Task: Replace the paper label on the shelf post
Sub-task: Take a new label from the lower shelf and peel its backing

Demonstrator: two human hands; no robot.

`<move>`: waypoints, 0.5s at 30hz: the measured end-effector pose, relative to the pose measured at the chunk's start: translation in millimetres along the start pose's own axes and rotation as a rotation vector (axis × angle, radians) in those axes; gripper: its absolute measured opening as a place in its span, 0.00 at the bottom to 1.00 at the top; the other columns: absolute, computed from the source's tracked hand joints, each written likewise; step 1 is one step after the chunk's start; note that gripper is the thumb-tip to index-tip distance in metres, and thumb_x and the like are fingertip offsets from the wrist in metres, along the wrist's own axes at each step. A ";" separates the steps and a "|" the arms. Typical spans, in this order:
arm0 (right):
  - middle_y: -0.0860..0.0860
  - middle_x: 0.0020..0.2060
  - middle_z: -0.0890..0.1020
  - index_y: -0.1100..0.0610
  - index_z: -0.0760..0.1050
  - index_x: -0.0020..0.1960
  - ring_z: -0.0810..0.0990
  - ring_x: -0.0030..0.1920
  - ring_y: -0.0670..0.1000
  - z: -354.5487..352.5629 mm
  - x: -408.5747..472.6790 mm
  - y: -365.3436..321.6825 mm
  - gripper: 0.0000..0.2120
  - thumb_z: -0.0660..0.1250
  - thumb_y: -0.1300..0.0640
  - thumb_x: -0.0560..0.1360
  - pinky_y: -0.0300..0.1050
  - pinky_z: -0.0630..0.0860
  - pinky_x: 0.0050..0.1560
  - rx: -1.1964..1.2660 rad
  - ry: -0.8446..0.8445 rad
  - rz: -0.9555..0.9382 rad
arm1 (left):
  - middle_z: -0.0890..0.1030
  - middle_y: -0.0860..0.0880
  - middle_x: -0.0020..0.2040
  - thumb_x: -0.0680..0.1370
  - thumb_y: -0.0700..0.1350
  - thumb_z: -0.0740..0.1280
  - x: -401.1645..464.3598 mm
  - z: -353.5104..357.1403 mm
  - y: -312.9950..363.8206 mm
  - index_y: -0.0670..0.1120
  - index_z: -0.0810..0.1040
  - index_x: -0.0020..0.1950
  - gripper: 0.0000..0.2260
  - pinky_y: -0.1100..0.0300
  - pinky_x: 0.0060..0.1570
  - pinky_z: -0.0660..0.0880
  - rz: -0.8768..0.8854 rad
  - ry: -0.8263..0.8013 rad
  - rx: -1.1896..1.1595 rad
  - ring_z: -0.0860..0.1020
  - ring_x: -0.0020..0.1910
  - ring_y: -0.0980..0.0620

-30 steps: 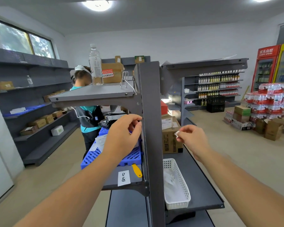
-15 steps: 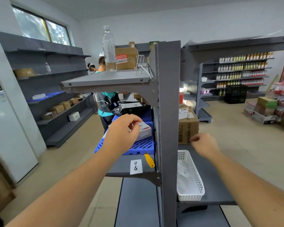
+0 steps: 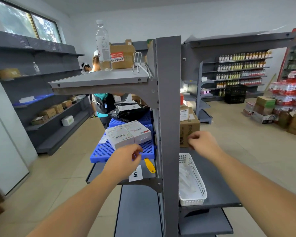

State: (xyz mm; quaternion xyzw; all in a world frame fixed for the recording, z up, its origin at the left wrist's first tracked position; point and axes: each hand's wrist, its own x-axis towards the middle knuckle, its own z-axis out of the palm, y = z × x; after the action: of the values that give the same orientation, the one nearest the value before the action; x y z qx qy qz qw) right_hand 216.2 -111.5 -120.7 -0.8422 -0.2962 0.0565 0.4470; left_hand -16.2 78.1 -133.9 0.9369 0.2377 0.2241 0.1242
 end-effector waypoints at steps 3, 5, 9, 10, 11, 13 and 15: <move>0.50 0.31 0.86 0.52 0.84 0.40 0.77 0.26 0.42 -2.6 -5.5 -5.5 0.10 0.66 0.62 0.74 0.38 0.70 0.31 0.015 -0.008 -0.031 | 0.83 0.56 0.52 0.81 0.50 0.66 -3.5 15.5 -6.7 0.54 0.82 0.60 0.09 0.61 0.51 0.78 -0.007 -0.070 0.048 0.80 0.49 0.56; 0.51 0.31 0.87 0.51 0.84 0.43 0.79 0.28 0.43 -4.9 -7.1 -7.9 0.10 0.66 0.61 0.75 0.39 0.72 0.33 0.017 -0.009 -0.037 | 0.83 0.55 0.54 0.81 0.51 0.66 -6.4 23.5 -9.8 0.54 0.83 0.58 0.09 0.59 0.52 0.79 0.003 -0.134 0.079 0.80 0.51 0.55; 0.51 0.34 0.88 0.50 0.84 0.45 0.88 0.38 0.50 -9.1 -8.4 -9.6 0.09 0.66 0.60 0.76 0.47 0.84 0.44 0.052 -0.007 -0.036 | 0.80 0.53 0.58 0.78 0.56 0.68 -12.0 35.9 -17.0 0.55 0.83 0.59 0.12 0.55 0.54 0.79 -0.014 -0.269 0.153 0.80 0.55 0.50; 0.51 0.34 0.89 0.50 0.84 0.45 0.88 0.38 0.51 -9.8 -9.1 -9.6 0.10 0.66 0.60 0.76 0.47 0.84 0.45 0.046 -0.007 -0.038 | 0.80 0.53 0.58 0.77 0.57 0.69 -13.7 38.2 -18.8 0.55 0.83 0.60 0.14 0.54 0.54 0.78 -0.019 -0.299 0.168 0.79 0.56 0.50; 0.51 0.35 0.88 0.50 0.84 0.45 0.88 0.38 0.51 -10.2 -10.0 -9.9 0.10 0.66 0.61 0.76 0.46 0.84 0.44 0.036 -0.006 -0.039 | 0.79 0.53 0.58 0.76 0.58 0.69 -15.4 40.9 -20.4 0.55 0.82 0.61 0.16 0.55 0.55 0.78 -0.017 -0.325 0.189 0.79 0.56 0.50; 0.51 0.36 0.88 0.50 0.84 0.46 0.88 0.37 0.49 -11.0 -12.0 -11.4 0.10 0.66 0.61 0.77 0.43 0.84 0.43 0.024 -0.007 -0.047 | 0.78 0.52 0.57 0.76 0.58 0.68 -18.5 47.0 -24.2 0.53 0.81 0.62 0.17 0.56 0.54 0.78 0.006 -0.354 0.223 0.78 0.57 0.50; 0.50 0.35 0.88 0.49 0.83 0.45 0.88 0.37 0.49 -11.7 -14.1 -13.3 0.10 0.66 0.61 0.77 0.42 0.82 0.41 0.008 -0.006 -0.059 | 0.78 0.51 0.58 0.77 0.55 0.67 -20.6 51.4 -27.0 0.52 0.80 0.63 0.16 0.57 0.55 0.77 0.023 -0.341 0.233 0.77 0.58 0.50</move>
State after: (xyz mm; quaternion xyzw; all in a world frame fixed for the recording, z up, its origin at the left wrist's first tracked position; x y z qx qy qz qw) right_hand 202.9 -122.0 -105.7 -0.8310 -0.3219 0.0472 0.4511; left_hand -18.3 84.5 -195.2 0.9720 0.2268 0.0346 0.0509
